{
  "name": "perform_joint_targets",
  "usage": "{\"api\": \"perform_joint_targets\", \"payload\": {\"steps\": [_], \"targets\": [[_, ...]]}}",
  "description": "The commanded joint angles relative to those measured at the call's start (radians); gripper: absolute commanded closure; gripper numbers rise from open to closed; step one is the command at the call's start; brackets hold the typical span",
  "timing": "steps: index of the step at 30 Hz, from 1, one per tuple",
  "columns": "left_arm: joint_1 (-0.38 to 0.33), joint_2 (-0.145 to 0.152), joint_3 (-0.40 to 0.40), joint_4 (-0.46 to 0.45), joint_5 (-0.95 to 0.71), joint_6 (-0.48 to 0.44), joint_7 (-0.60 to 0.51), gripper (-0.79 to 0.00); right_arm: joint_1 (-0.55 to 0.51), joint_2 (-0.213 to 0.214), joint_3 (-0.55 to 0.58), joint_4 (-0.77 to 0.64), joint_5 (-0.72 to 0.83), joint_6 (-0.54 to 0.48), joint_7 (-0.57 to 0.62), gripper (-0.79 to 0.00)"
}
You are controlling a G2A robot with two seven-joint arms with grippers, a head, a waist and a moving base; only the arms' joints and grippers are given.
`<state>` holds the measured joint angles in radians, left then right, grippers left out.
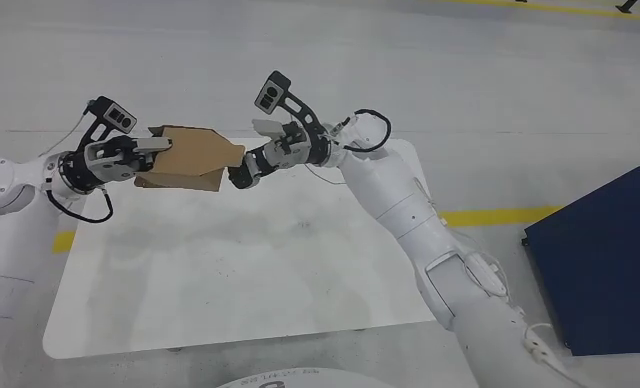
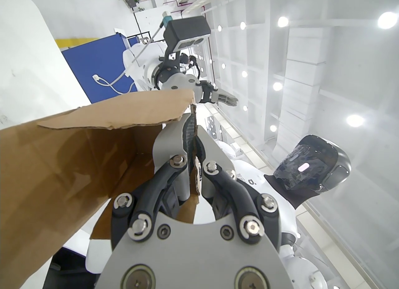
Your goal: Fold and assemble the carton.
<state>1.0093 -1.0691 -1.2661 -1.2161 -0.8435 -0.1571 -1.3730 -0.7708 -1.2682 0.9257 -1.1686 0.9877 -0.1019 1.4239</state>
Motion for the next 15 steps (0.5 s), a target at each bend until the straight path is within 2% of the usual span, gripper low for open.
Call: {"api": "perform_joint_targets", "payload": {"steps": [1,8,15], "targets": [[0.005,0.000,-0.001,-0.005,0.001,-0.001,0.001,0.000,-0.002,-0.002,0.009,0.006,0.031,-0.001,0.013,-0.785],[0.013,0.000,-0.003,-0.023,0.008,0.005,0.009,0.000,0.001,-0.011,0.021,0.025,0.063,0.003,0.030,-0.785],[0.018,-0.001,-0.003,-0.031,0.002,0.013,0.001,0.000,0.022,-0.030,-0.006,0.050,0.034,-0.011,-0.028,-0.785]]}}
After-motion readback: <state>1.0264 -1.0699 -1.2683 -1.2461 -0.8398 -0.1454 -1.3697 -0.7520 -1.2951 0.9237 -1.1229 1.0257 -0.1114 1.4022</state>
